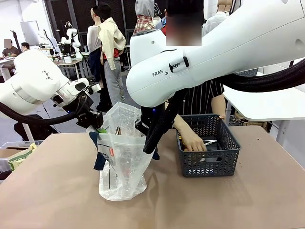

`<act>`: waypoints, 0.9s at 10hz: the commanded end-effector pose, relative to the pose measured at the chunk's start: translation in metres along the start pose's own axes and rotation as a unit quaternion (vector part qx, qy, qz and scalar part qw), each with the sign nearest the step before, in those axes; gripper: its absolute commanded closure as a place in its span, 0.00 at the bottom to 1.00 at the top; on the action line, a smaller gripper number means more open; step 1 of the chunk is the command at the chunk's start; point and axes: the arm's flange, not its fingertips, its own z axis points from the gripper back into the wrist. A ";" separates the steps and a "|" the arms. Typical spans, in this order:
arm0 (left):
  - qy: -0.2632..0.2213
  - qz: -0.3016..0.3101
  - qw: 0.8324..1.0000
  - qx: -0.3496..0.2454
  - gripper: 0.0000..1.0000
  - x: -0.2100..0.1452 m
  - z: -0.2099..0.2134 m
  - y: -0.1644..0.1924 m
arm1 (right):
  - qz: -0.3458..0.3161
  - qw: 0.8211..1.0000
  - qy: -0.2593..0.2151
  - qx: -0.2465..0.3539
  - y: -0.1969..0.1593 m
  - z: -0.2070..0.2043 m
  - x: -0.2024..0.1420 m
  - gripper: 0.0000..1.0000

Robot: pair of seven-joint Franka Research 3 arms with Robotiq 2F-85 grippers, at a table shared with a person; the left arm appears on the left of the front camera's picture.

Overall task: Transfer purchased items from the store into the shopping bag.
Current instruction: Move the Reusable shopping bag to the right side of the table.

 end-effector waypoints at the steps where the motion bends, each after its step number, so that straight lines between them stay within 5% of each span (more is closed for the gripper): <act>1: -0.002 0.002 1.000 -0.001 1.00 -0.002 0.001 0.000 | 0.000 1.000 -0.001 0.000 0.000 -0.001 -0.002 1.00; 9: -0.002 0.002 1.000 -0.001 1.00 -0.002 0.001 0.000 | 0.000 1.000 -0.001 0.000 0.000 -0.001 -0.002 1.00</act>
